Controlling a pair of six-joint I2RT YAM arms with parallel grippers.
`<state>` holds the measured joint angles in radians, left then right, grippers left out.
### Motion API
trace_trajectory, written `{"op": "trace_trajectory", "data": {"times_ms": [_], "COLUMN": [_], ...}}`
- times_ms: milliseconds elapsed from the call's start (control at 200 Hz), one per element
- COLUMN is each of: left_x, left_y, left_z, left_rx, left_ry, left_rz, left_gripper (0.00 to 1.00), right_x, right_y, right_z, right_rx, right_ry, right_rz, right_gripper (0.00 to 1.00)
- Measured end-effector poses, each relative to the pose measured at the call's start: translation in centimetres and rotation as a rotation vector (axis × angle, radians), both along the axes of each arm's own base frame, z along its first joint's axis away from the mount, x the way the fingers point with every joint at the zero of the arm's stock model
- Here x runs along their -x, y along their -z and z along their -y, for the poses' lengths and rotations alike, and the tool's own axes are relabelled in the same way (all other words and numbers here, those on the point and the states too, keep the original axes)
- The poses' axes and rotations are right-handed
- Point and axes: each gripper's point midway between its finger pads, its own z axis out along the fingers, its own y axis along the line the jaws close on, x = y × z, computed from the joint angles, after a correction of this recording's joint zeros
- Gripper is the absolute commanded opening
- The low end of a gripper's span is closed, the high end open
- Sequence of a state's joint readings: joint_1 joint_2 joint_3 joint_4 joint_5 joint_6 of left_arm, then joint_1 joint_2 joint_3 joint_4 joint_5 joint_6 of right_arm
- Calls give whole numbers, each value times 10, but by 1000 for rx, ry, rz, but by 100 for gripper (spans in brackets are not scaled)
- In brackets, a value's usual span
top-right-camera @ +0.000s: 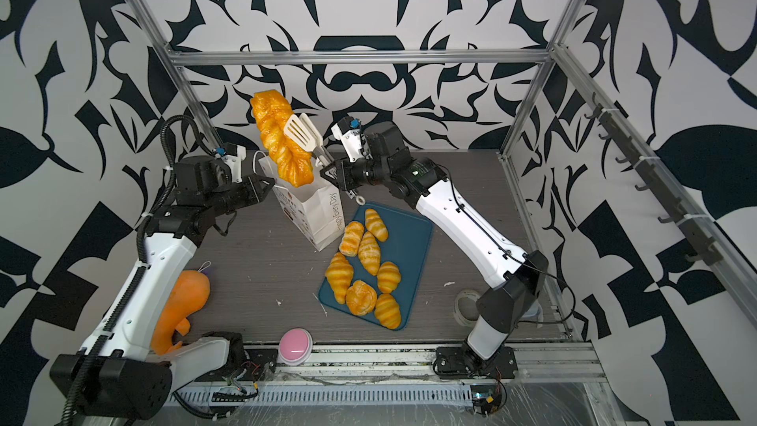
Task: Place the fake bread into the paper bag
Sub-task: 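Carry the loaf with the tongs over the bag opening held by the left gripper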
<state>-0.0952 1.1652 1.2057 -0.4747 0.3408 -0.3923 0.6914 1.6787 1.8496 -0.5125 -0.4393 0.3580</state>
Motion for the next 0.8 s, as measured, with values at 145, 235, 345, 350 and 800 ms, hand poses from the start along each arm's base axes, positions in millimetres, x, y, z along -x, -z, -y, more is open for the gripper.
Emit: {"op": "trace_trajectory", "data": {"times_ms": [145, 235, 345, 350, 800], "left_x": [0, -1, -1, -1, -1], "left_y": [0, 0, -1, -1, -1], "left_z": [-2, -3, -3, -3, -3], "left_rx": [1, 3, 5, 5, 8], "left_ry": [-5, -9, -9, -9, -7], "left_rz": [-1, 0, 0, 0, 3], "left_gripper": [13, 13, 13, 13, 13], "right_x": [-5, -7, -9, -9, -21], "right_y": [9, 15, 22, 22, 41], "right_z": [-6, -9, -11, -11, -3], "right_rx": [9, 18, 30, 30, 140], "right_ry": [-8, -8, -9, -10, 31], "right_rz": [-16, -26, -34, -35, -15], "right_gripper": [30, 30, 30, 30, 31]}}
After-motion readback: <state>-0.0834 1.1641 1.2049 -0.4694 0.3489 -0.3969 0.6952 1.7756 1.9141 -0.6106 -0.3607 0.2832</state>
